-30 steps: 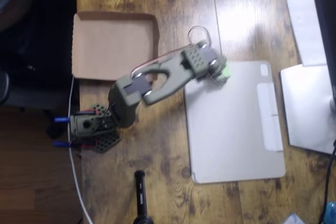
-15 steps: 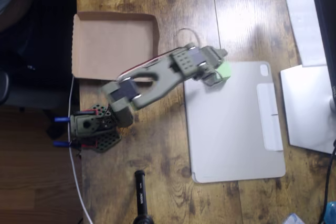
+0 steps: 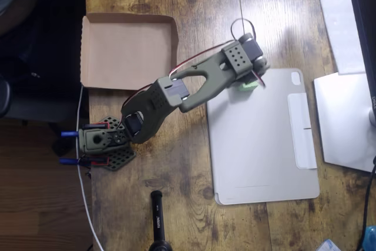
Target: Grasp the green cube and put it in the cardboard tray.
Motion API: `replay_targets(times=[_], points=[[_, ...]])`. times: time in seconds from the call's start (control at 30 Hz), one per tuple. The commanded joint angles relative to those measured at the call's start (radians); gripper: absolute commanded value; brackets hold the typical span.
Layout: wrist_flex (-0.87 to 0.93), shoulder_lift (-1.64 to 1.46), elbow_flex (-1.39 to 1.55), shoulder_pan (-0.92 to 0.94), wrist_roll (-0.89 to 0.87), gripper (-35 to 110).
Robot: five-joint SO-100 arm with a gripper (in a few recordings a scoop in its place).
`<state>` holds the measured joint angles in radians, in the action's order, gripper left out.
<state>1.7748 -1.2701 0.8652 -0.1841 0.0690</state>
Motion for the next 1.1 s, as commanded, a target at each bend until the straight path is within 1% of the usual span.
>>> replay_targets(times=[0.0,0.23,0.43,0.5,0.67,0.77,0.97,1.07], points=[[0.015,0.015,-0.003,-0.011,-0.023,35],[0.017,0.112,-0.161,-0.044,-0.052,36],[0.017,0.117,-0.321,-0.055,-0.011,38],[0.017,0.124,-0.331,-0.054,-0.008,38],[-0.005,0.175,-0.282,-0.032,0.002,40],[-0.075,0.176,-0.199,-0.017,0.015,43],[-0.166,0.178,-0.133,0.008,0.026,43],[-0.230,0.135,-0.028,0.014,0.026,43]])
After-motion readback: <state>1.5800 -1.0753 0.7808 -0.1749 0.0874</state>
